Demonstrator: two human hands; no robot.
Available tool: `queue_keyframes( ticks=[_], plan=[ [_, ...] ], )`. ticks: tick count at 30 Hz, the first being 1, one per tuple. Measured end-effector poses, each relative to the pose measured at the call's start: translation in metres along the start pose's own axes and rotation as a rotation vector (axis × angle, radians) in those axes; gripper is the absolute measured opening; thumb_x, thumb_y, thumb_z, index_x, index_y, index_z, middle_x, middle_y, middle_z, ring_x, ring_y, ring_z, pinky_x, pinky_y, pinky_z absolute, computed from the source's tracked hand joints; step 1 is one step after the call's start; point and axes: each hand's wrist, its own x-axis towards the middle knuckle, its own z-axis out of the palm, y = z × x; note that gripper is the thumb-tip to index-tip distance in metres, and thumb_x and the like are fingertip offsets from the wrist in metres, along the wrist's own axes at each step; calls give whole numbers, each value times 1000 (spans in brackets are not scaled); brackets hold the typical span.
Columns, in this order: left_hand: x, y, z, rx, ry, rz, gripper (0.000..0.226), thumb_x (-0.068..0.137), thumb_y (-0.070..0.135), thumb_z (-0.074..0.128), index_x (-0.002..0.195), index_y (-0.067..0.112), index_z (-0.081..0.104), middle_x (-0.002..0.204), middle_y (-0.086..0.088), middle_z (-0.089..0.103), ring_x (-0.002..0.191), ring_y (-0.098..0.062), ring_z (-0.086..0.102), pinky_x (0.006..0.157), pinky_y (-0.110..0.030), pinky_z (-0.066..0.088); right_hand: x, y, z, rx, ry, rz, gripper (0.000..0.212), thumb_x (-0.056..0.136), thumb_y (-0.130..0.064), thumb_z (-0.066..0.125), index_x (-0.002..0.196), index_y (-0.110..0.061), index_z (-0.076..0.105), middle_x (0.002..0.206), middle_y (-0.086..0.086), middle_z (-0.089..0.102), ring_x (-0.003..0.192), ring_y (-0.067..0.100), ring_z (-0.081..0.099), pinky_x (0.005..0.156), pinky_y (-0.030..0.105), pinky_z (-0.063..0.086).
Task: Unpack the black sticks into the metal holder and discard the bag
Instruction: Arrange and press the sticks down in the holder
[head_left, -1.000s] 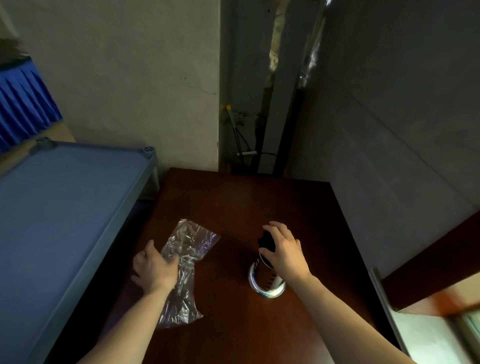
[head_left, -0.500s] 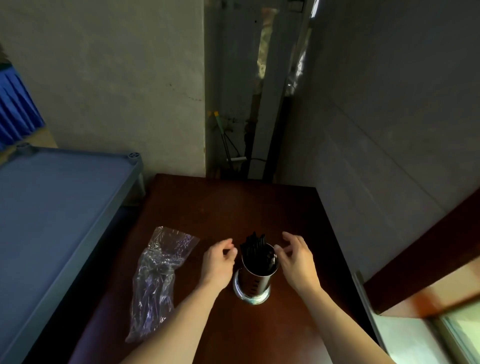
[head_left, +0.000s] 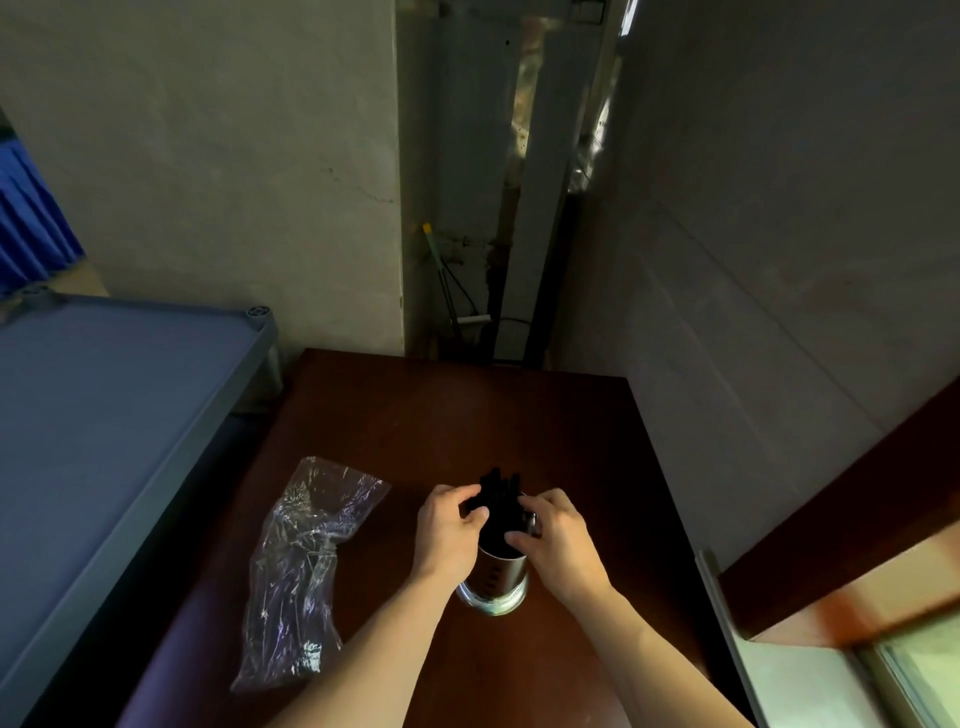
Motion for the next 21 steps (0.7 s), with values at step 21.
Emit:
queue_keyframes(
  ticks=[21],
  plan=[
    [1, -2, -8, -33, -13, 38, 27, 91, 9, 73, 117, 15, 77, 108, -1, 78, 92, -5, 70, 72, -2, 49, 4, -25, 5, -6, 102, -135, 20, 95, -23, 68, 110, -10, 73, 97, -2, 67, 87, 12, 62, 70, 10, 42]
  ],
)
